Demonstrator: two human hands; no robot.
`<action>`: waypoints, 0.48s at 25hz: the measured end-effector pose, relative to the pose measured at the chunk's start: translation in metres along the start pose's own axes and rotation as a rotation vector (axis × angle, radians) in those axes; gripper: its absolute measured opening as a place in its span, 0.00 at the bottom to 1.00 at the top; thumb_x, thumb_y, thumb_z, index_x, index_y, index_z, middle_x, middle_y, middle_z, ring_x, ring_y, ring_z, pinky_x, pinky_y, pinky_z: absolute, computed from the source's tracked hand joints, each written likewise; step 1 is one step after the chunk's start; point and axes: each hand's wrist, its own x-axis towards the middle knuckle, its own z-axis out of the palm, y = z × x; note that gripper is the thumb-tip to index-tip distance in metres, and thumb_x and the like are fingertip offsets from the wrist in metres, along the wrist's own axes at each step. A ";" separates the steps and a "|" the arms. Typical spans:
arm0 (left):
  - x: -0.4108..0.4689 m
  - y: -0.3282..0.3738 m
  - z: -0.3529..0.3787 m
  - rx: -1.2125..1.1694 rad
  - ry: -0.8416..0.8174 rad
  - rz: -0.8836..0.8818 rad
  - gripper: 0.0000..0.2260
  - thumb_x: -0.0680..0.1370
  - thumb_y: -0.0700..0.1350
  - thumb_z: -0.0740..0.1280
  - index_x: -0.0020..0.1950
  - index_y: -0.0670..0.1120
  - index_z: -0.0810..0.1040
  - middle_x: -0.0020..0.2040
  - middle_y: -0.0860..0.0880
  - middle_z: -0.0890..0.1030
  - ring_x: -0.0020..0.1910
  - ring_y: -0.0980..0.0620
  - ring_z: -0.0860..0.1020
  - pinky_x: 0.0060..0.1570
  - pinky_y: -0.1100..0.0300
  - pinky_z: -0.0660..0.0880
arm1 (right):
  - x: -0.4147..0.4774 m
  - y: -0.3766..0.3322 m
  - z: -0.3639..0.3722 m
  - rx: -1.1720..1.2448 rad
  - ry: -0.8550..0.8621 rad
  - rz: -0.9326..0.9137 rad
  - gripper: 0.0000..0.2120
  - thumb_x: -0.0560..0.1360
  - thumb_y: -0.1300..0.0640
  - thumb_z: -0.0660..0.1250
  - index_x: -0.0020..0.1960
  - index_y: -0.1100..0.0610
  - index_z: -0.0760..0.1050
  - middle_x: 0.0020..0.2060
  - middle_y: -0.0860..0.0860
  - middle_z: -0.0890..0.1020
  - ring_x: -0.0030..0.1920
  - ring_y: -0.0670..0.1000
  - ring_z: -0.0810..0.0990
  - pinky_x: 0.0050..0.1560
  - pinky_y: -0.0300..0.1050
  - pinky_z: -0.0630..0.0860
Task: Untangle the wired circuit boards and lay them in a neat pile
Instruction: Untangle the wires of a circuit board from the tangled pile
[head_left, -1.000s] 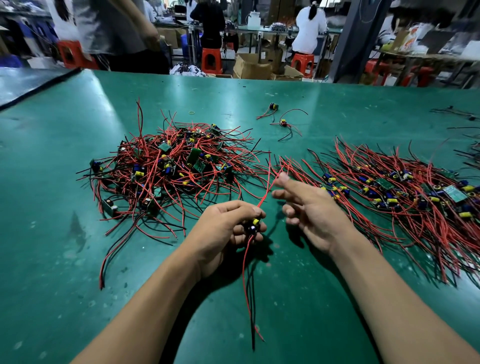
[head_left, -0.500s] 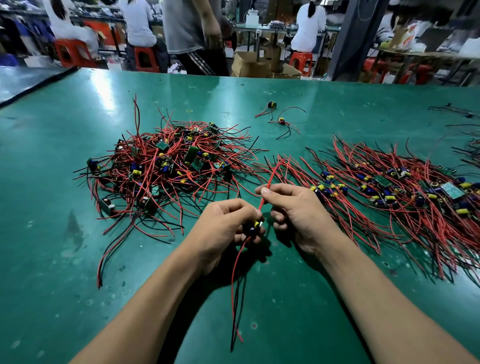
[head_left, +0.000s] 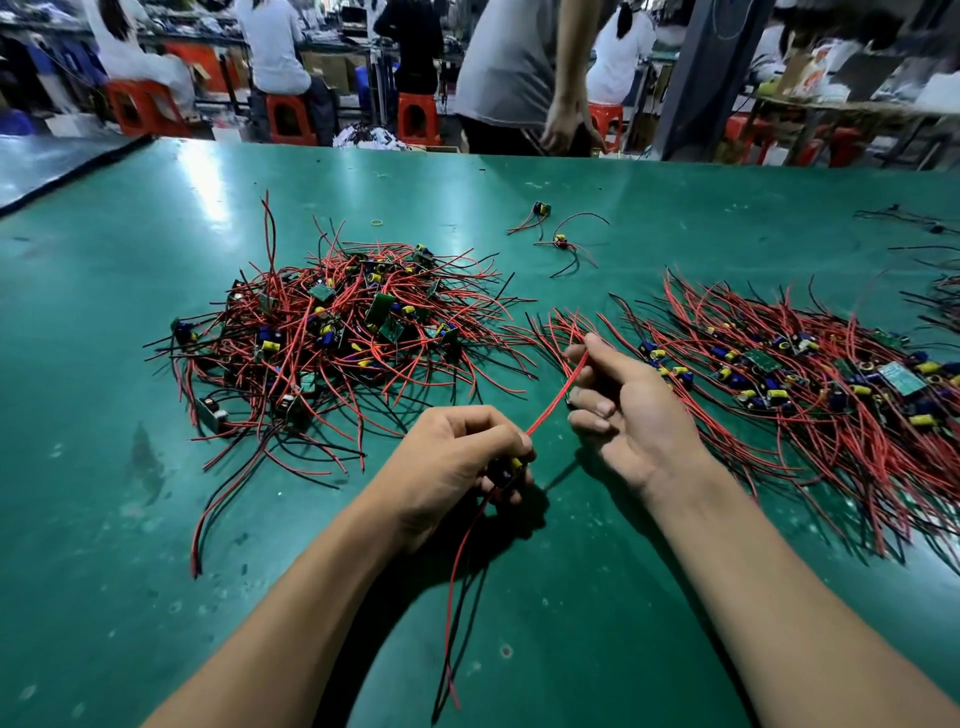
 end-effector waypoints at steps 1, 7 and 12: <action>0.000 0.000 0.000 0.002 0.005 0.003 0.04 0.68 0.41 0.70 0.33 0.45 0.82 0.31 0.44 0.79 0.33 0.45 0.76 0.37 0.55 0.70 | 0.000 -0.003 0.000 0.079 -0.014 0.067 0.14 0.81 0.55 0.64 0.38 0.59 0.75 0.25 0.47 0.68 0.18 0.42 0.59 0.16 0.33 0.55; -0.002 0.000 0.000 0.046 0.008 0.016 0.04 0.68 0.40 0.71 0.32 0.44 0.81 0.35 0.40 0.78 0.30 0.45 0.76 0.35 0.56 0.70 | 0.001 -0.008 -0.003 0.159 -0.075 0.100 0.12 0.79 0.56 0.65 0.38 0.60 0.75 0.26 0.48 0.68 0.18 0.41 0.59 0.16 0.32 0.55; -0.002 0.000 -0.002 0.007 0.001 -0.007 0.04 0.66 0.41 0.70 0.31 0.44 0.81 0.36 0.39 0.78 0.35 0.43 0.75 0.37 0.56 0.70 | 0.001 -0.009 -0.004 0.215 -0.048 0.079 0.11 0.73 0.58 0.68 0.33 0.60 0.75 0.26 0.48 0.67 0.17 0.41 0.58 0.16 0.32 0.55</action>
